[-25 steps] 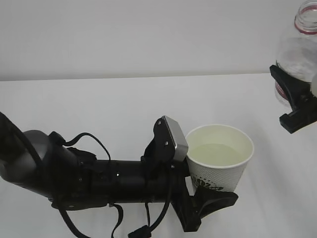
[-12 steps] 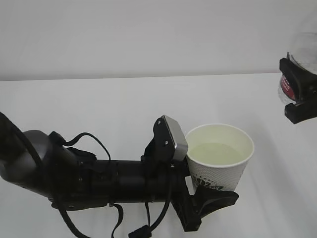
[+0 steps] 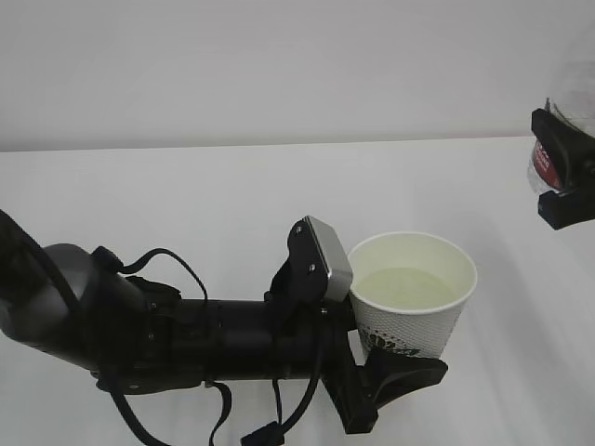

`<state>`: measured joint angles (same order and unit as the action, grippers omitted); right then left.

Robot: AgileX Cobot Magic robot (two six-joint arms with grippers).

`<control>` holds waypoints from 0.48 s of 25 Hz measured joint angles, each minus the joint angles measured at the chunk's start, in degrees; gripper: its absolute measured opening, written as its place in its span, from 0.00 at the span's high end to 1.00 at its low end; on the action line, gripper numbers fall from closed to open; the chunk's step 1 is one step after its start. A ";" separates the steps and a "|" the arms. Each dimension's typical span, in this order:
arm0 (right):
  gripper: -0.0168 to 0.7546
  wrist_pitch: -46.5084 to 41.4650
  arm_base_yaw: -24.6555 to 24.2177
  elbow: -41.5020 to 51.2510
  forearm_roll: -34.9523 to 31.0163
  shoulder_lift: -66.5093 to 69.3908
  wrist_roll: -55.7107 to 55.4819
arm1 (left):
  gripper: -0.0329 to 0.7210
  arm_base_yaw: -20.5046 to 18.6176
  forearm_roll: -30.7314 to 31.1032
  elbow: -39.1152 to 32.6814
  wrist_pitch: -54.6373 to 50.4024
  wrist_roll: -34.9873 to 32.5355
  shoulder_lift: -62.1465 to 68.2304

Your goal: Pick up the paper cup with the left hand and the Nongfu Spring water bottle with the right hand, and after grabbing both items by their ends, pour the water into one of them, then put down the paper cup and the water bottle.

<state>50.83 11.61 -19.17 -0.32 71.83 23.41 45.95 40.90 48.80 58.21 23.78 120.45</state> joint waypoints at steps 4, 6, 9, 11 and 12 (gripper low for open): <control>0.41 0.00 0.00 0.00 -0.37 0.00 0.09 | 0.28 0.00 0.00 0.00 0.00 0.00 0.00; 0.41 -0.12 0.00 0.00 -1.16 0.00 0.12 | 0.28 0.00 0.00 0.00 0.00 0.00 0.00; 0.41 -0.94 0.00 0.00 -3.27 0.00 0.12 | 0.28 0.00 0.00 0.00 0.00 0.00 0.00; 0.41 -1.47 0.00 0.00 -4.51 0.00 0.12 | 0.28 0.00 0.00 0.00 0.00 0.00 0.00; 0.41 -1.84 0.00 0.00 -4.94 0.00 -0.11 | 0.28 0.00 0.00 0.00 0.00 0.00 0.00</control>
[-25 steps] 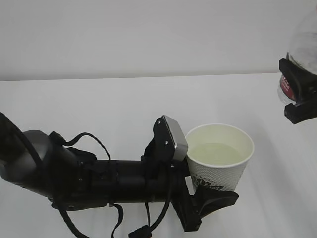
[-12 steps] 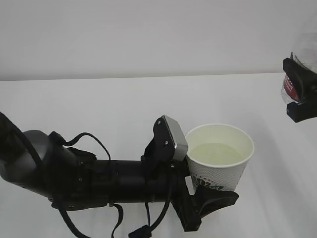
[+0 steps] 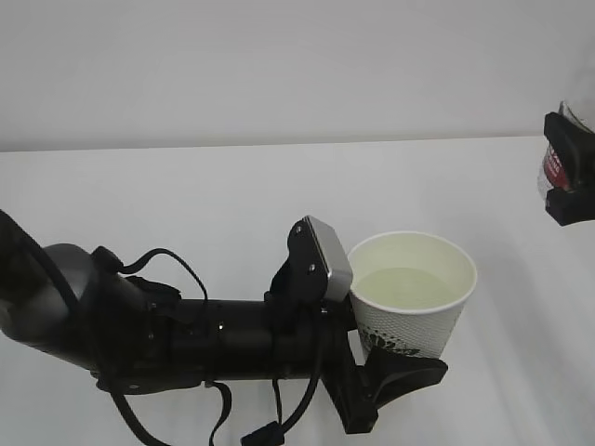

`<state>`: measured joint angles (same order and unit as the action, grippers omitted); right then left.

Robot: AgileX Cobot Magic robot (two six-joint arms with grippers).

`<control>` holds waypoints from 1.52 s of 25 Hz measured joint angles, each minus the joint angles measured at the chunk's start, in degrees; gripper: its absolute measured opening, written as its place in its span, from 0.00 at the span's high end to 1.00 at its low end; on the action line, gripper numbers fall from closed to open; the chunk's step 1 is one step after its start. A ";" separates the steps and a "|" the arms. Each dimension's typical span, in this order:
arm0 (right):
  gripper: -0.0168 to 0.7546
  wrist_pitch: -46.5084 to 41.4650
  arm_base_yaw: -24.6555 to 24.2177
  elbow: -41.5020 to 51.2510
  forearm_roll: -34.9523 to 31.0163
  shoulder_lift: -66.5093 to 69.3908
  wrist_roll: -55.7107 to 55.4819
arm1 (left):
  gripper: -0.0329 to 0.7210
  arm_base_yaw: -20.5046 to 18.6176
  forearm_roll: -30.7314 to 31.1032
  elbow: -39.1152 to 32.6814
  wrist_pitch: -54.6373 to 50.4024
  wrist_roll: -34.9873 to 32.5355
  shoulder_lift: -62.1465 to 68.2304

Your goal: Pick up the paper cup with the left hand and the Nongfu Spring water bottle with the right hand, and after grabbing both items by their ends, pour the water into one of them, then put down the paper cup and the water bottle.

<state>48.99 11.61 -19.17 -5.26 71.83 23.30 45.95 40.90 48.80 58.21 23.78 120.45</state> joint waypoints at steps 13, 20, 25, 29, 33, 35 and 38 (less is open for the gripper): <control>0.41 -1.80 0.00 0.00 -0.93 0.00 -6.69 | 0.28 0.00 -1.83 0.00 1.36 -0.05 0.00; 0.41 -1.80 0.00 2.70 -0.97 0.00 -9.60 | 0.28 0.00 -1.83 0.00 2.33 -1.40 0.00; 0.41 -0.03 0.00 4.73 -0.97 0.00 -11.72 | 0.28 0.00 -2.26 0.00 2.57 -1.61 0.00; 0.41 1.62 0.00 6.50 -1.06 0.00 -12.62 | 0.28 0.00 -2.56 0.00 2.57 -1.61 0.00; 0.41 3.23 0.00 7.03 -1.10 1.10 -13.12 | 0.28 0.00 -2.56 0.00 2.57 -1.68 0.00; 0.41 4.57 0.00 7.03 -1.10 2.73 -14.08 | 0.28 0.00 -2.69 0.00 2.57 -1.75 0.00; 0.41 8.06 0.00 7.03 -1.10 6.46 -14.75 | 0.28 0.00 -2.69 0.00 2.57 -1.75 0.00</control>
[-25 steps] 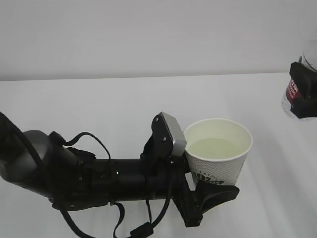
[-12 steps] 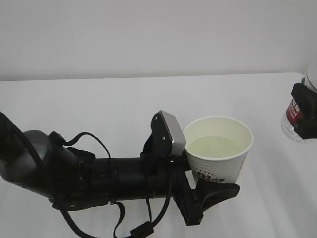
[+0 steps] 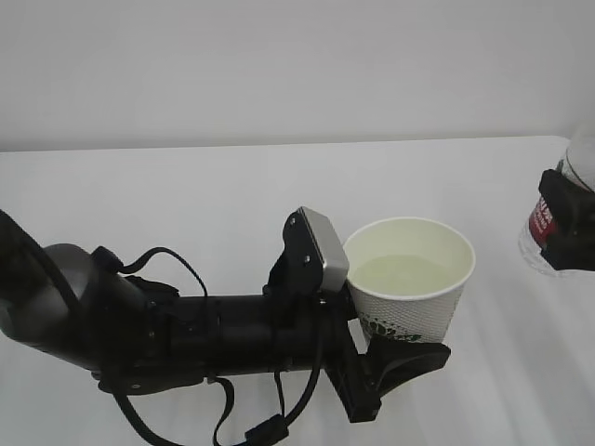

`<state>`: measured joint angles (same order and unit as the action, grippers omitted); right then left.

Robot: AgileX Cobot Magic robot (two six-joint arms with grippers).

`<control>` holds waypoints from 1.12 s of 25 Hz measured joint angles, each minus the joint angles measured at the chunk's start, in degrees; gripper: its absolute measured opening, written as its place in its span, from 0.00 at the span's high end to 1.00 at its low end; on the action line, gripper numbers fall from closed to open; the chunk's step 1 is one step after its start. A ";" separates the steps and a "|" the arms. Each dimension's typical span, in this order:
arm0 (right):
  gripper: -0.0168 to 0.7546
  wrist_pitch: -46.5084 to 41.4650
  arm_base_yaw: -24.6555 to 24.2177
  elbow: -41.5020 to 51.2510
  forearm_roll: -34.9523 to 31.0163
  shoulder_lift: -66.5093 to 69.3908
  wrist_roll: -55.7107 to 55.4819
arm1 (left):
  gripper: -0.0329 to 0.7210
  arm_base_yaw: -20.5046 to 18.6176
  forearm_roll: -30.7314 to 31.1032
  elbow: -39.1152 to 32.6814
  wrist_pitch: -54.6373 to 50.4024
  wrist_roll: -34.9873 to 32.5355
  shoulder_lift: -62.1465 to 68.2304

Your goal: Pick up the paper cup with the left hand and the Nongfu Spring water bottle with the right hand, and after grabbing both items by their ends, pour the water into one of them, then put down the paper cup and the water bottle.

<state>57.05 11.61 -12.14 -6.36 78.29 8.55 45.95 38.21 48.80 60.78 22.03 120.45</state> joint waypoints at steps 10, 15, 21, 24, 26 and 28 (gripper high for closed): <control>0.41 5.66 0.00 -0.37 0.00 10.97 -2.85 | 0.28 0.00 0.00 0.00 0.00 -0.89 0.00; 0.41 5.76 0.00 -2.14 0.00 14.69 -3.08 | 0.28 0.00 -0.02 0.00 0.03 -1.37 0.00; 0.41 6.13 0.00 -5.63 -1.16 20.20 -3.08 | 0.28 0.00 -0.34 0.00 0.03 -2.74 0.00; 0.41 6.13 0.00 -8.24 -1.79 23.51 -3.08 | 0.28 0.00 -0.82 0.00 0.03 -2.87 0.00; 0.41 6.13 0.00 -10.09 -1.84 25.53 -3.08 | 0.28 0.00 -1.32 0.00 0.03 -2.87 0.00; 0.41 6.26 0.00 -11.98 -1.93 27.36 -3.08 | 0.28 0.00 -1.43 0.00 0.03 -2.87 0.00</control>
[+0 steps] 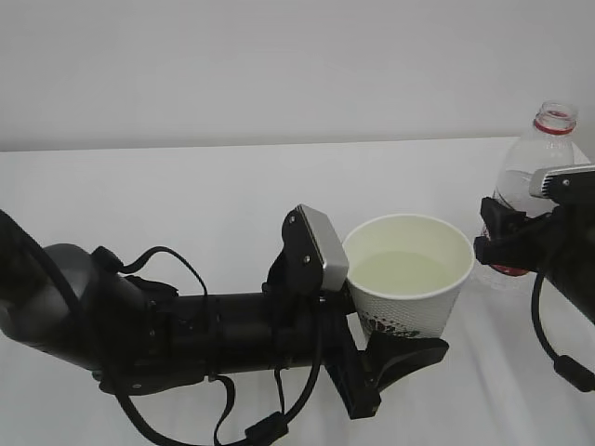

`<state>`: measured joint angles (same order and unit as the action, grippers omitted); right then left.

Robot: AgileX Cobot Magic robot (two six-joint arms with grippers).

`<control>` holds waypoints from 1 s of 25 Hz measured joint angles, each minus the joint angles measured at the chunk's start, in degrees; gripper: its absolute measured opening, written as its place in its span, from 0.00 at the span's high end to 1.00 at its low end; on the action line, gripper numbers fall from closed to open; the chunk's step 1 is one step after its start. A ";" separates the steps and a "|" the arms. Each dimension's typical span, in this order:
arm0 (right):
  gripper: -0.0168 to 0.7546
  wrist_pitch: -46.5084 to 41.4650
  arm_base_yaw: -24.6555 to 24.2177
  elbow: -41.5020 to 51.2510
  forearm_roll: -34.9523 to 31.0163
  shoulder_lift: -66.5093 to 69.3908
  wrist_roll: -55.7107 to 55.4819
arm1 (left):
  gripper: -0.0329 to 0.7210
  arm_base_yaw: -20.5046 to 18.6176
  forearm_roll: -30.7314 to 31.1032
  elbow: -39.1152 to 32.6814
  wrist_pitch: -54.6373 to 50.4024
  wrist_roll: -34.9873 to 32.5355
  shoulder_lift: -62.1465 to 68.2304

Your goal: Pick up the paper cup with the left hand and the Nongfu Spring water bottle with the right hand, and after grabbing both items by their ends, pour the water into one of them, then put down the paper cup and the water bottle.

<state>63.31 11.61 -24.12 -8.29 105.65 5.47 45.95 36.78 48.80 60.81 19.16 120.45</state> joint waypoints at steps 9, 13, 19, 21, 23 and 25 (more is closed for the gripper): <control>0.41 0.22 0.00 -7.06 -0.04 5.37 0.00 | 0.28 0.00 -0.08 0.00 0.00 -0.15 0.00; 0.41 0.33 0.00 -9.74 -0.13 7.71 0.00 | 0.28 0.00 -0.08 0.00 0.00 -0.15 0.00; 0.41 0.33 0.00 -12.00 -0.13 10.36 0.00 | 0.28 0.00 -0.08 0.00 0.00 -0.25 0.00; 0.41 0.87 0.00 -12.49 -0.26 11.00 0.00 | 0.28 0.00 -0.08 0.00 0.00 -0.25 0.00; 0.41 1.59 0.00 -12.87 -0.26 11.71 0.00 | 0.28 0.00 -0.08 0.00 0.00 -0.25 0.00; 0.41 2.28 0.00 -13.10 -0.26 12.16 0.00 | 0.28 0.00 -0.08 0.00 0.00 -0.25 0.00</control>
<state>65.59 11.61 -37.22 -8.55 117.82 5.47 45.95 36.70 48.80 60.81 18.91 120.45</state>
